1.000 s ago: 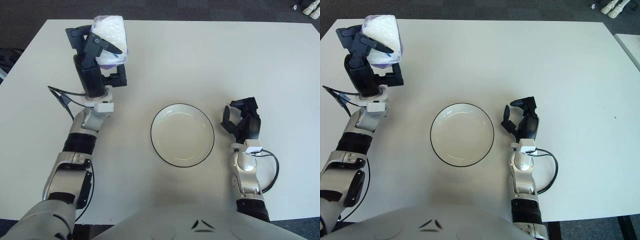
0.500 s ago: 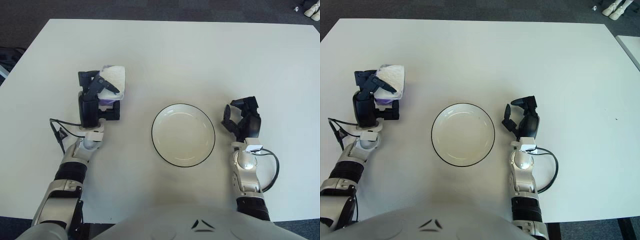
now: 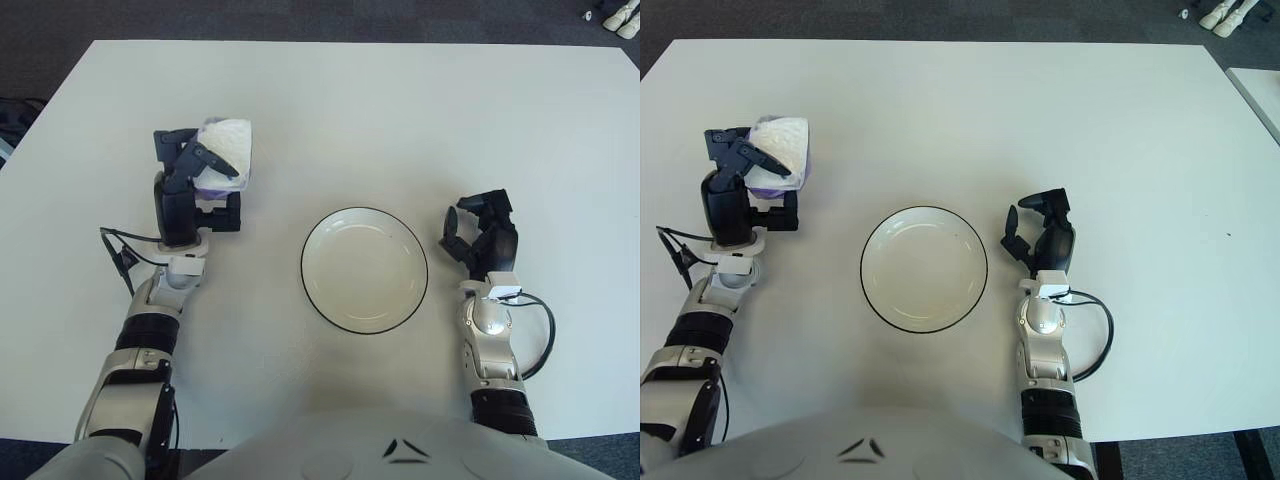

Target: Put the tissue paper into the plate.

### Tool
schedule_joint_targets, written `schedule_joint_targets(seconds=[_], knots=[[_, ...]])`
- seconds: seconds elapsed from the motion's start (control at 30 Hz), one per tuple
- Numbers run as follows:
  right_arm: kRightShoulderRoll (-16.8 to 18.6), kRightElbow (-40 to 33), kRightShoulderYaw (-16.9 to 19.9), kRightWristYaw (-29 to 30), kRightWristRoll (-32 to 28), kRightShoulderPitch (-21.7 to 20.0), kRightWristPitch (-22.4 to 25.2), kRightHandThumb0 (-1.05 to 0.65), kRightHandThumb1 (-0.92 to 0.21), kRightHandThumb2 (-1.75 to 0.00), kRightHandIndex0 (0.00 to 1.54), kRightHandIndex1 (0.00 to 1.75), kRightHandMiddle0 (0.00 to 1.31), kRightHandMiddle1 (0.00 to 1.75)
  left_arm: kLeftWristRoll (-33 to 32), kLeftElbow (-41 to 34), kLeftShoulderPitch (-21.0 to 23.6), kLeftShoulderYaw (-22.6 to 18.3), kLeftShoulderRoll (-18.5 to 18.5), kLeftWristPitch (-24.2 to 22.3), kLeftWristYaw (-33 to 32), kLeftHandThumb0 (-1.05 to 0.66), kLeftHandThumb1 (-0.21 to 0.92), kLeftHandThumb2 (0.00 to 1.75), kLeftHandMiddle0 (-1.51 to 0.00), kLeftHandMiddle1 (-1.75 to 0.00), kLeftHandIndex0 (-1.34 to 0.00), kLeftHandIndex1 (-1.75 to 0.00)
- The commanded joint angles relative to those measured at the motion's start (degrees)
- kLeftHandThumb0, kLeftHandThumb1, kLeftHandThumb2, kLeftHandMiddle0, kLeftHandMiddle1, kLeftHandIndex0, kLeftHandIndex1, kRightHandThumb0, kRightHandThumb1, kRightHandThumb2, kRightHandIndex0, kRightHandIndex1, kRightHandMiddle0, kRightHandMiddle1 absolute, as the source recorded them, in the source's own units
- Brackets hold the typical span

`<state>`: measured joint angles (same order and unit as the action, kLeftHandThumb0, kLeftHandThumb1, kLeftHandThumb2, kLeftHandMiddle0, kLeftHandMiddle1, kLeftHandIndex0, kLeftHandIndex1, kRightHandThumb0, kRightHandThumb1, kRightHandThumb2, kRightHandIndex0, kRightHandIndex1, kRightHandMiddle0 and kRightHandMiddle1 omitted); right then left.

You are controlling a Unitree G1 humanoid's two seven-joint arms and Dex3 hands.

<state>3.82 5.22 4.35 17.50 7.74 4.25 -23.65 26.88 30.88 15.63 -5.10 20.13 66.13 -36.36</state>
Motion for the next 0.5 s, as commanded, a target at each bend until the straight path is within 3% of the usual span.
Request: schedule_joint_targets(seconds=[0.0,0.47], knots=[[0.82,7.32,-0.18,0.22,0.21,3.33,2.04,-0.39,-0.64,-0.91,0.54,1.33,0.36,1.75,-0.91,0.53,0.13,-1.37,-0.25,1.2,0.7,0.0,-0.1,1.75,-0.95,-1.63,-0.72,-1.75],[0.95,7.73,-0.42,0.61,0.41,3.03,1.97,-0.39,-0.64,-0.91,0.54,1.33,0.36,1.75,-1.29,1.54,0.56,-2.93,-0.93,2.15,2.63,0.0,-0.1,1.75,-0.95,-1.63,-0.72,-1.75]])
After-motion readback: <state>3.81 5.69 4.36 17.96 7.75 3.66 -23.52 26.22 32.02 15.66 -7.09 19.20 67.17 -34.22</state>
